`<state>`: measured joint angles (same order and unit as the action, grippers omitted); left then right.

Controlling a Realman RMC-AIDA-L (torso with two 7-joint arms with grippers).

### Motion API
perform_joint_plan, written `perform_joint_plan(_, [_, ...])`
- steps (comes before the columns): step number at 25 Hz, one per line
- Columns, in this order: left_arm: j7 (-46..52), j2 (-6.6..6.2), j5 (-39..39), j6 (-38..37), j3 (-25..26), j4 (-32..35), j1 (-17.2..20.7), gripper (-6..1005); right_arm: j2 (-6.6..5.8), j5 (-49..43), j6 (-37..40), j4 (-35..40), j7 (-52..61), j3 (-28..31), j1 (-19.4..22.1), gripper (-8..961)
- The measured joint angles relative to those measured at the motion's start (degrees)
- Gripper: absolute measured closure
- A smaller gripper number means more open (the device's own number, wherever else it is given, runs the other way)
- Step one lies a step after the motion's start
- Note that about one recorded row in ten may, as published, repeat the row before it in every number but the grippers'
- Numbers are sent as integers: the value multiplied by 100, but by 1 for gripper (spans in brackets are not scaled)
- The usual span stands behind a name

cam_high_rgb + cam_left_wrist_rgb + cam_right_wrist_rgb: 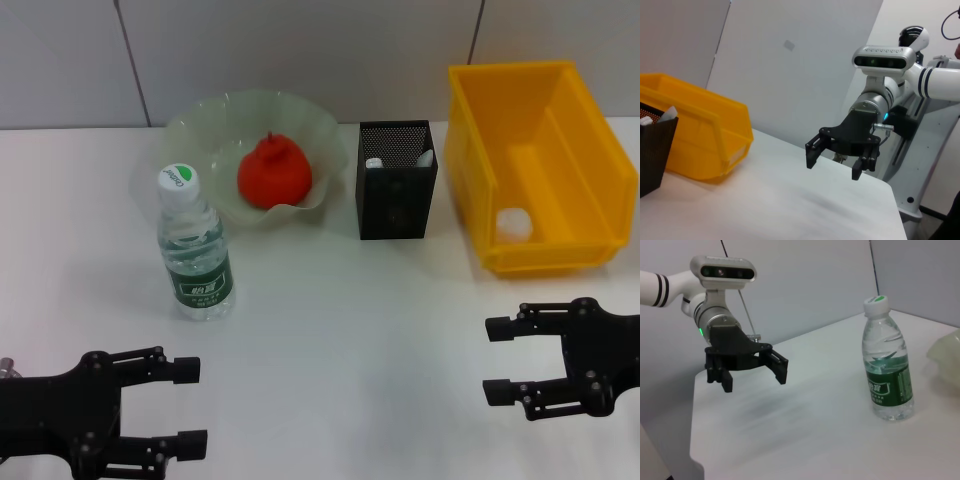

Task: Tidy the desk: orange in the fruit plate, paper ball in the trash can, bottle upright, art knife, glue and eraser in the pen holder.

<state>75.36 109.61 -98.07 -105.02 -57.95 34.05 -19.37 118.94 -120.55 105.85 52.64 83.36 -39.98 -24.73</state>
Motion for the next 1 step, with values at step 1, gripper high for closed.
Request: perform_joint_plan(1, [0, 0, 0, 0, 0, 0, 0, 153, 0, 0, 0, 0, 0, 0, 0, 186])
